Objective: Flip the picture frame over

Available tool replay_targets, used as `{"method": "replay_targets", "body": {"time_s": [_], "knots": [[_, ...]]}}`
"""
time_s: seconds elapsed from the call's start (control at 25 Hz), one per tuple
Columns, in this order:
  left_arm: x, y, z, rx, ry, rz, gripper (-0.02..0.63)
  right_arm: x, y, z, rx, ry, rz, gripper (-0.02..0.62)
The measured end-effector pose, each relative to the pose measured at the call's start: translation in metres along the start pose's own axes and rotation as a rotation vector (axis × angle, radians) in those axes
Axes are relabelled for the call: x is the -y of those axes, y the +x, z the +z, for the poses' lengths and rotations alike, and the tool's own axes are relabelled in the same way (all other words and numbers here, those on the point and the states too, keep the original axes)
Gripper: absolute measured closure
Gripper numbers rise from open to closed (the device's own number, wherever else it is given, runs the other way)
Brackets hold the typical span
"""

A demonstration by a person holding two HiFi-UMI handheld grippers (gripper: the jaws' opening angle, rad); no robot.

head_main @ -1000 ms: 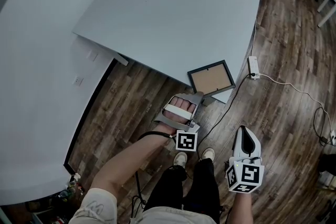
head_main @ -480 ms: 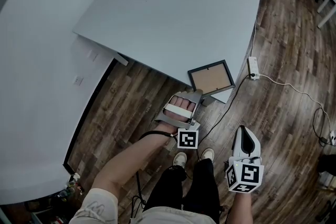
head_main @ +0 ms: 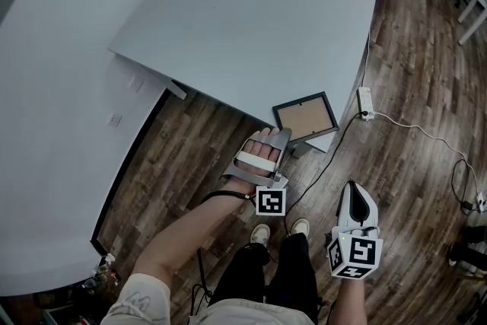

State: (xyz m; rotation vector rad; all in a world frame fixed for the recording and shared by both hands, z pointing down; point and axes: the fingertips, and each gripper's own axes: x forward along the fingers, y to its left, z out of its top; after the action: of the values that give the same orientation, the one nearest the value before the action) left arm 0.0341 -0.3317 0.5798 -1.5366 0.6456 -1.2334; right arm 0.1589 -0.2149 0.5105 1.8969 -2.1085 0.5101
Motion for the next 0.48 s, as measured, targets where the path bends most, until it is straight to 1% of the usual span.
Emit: {"method": "replay_targets", "body": {"time_s": [0.12,0.28,0.32,0.48], "knots": [[-0.002,-0.005,-0.006,-0.007,0.011,-0.013,0.373,-0.002,0.0,0.01,0.018,-0.011,-0.005,0.569],[-0.009,-0.016,-0.015,-0.016,-0.014,-0.01,0.373,-0.011,0.001,0.024,0.038,-0.036,0.0,0.566],[-0.012,-0.019,-0.017,-0.015,-0.019,-0.005,0.373,-0.013,0.0,0.028,0.044,-0.041,0.002,0.549],[-0.023,-0.029,-0.02,-0.011,-0.039,-0.008,0.373,-0.017,-0.005,0.041,0.066,-0.051,0.004,0.528]]}}
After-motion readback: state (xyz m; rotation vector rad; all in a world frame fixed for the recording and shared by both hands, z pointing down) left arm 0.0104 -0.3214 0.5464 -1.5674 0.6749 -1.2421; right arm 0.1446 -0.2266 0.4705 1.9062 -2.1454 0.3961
